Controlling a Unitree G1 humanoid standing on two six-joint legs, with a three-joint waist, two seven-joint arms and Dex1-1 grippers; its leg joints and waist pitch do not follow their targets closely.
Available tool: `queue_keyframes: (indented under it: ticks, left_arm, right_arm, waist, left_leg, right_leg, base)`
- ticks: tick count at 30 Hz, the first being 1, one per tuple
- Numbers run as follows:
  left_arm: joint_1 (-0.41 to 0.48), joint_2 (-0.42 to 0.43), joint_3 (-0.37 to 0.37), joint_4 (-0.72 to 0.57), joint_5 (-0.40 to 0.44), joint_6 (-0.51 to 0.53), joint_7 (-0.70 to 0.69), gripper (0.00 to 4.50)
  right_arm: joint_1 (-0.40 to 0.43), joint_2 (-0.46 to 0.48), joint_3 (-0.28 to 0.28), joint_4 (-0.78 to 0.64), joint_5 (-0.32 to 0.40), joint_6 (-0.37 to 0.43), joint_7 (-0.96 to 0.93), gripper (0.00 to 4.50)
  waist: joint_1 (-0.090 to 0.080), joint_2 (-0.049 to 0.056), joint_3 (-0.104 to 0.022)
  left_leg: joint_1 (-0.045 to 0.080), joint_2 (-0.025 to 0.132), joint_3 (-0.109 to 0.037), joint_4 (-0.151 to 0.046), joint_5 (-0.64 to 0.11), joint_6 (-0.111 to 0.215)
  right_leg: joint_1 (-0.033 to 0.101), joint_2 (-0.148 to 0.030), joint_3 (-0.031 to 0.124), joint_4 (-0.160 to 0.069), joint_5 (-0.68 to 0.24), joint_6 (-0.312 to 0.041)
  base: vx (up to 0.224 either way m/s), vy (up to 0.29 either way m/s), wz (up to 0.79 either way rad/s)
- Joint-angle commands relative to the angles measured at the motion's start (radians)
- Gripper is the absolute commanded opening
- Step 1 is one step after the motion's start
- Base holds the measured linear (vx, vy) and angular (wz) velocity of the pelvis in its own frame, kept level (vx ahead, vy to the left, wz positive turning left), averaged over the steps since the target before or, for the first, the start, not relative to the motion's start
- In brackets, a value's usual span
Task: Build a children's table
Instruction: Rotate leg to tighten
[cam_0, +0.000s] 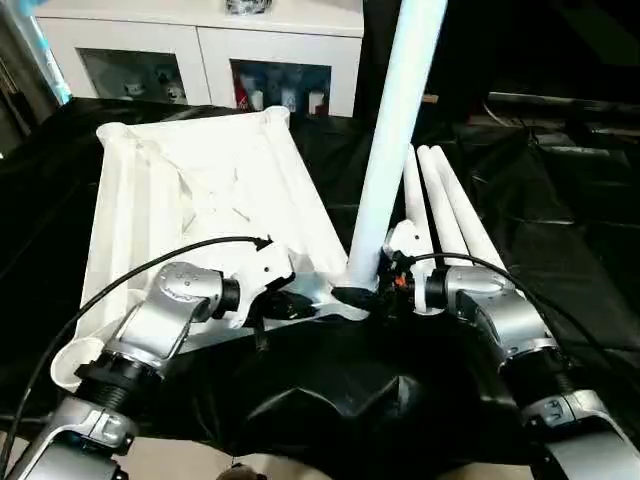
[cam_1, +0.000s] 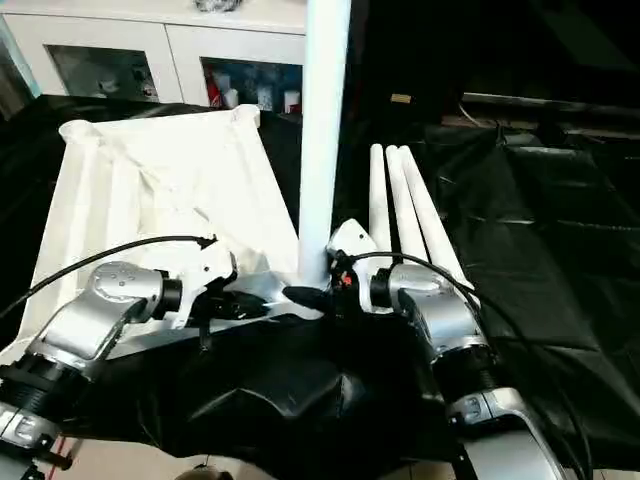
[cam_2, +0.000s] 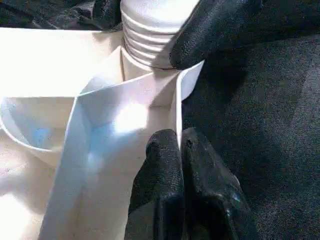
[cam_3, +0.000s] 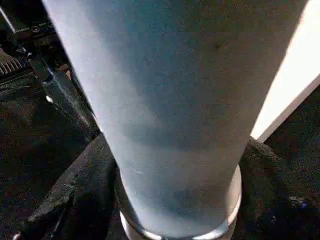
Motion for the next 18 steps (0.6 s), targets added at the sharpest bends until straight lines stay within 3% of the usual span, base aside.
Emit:
queue_keyframes:
  ticks: [1, 5, 9, 11, 15, 18]
  left_arm:
    - [0.006, -0.01, -0.031, -0.027, -0.018, -0.012, -0.038, 0.0]
    - [-0.032, -0.079, 0.0, 0.019, -0.002, 0.053, 0.091, 0.0]
    - [-0.086, -0.153, 0.036, 0.079, 0.018, 0.109, 0.236, 0.0]
    - [-0.124, -0.198, 0.056, 0.119, 0.028, 0.132, 0.32, 0.0]
    - [-0.188, -0.282, 0.082, 0.177, 0.044, 0.165, 0.459, 0.0]
    - [-0.189, -0.294, 0.067, 0.176, 0.053, 0.14, 0.453, 0.0]
  right_arm:
    - [0.007, 0.008, 0.012, -0.023, -0.001, 0.014, -0.011, 2.87]
    - [-0.011, 0.1, -0.023, 0.066, -0.038, 0.035, -0.23, 2.78]
    - [-0.053, 0.173, -0.061, 0.166, -0.039, 0.044, -0.395, 2.75]
    - [-0.085, 0.224, -0.086, 0.226, -0.031, 0.053, -0.486, 2.75]
    - [-0.158, 0.308, -0.108, 0.349, -0.04, 0.018, -0.64, 2.75]
    - [-0.168, 0.323, -0.098, 0.371, -0.054, -0.015, -0.632, 2.75]
  waist:
    - [-0.002, 0.004, -0.064]
    - [-0.008, 0.004, -0.06]
    - [-0.021, 0.003, -0.053]
    - [-0.025, 0.005, -0.054]
    - [-0.024, 0.004, -0.059]
    - [-0.022, 0.003, -0.063]
  left_leg:
    - [0.017, 0.046, -0.011, -0.059, -0.163, 0.036]
    - [0.018, 0.044, -0.011, -0.062, -0.174, 0.018]
    - [0.024, 0.042, -0.015, -0.066, -0.259, -0.016]
    - [0.027, 0.041, -0.017, -0.066, -0.271, -0.024]
    - [0.024, 0.04, -0.017, -0.064, -0.243, -0.019]
    - [0.019, 0.041, -0.016, -0.062, -0.217, -0.003]
  right_leg:
    - [0.053, -0.083, 0.053, -0.066, -0.106, -0.221]
    - [0.048, -0.083, 0.055, -0.069, -0.133, -0.219]
    - [0.045, -0.087, 0.055, -0.086, -0.301, -0.187]
    - [0.042, -0.087, 0.055, -0.089, -0.332, -0.174]
    - [0.044, -0.086, 0.055, -0.086, -0.277, -0.18]
    - [0.049, -0.087, 0.054, -0.081, -0.216, -0.182]
  base:
    - [0.0, 0.0, 0.0]
    - [0.0, 0.0, 0.0]
    - [0.0, 0.0, 0.0]
    - [0.0, 0.0, 0.0]
    - [0.0, 0.0, 0.0]
    - [0.0, 0.0, 0.0]
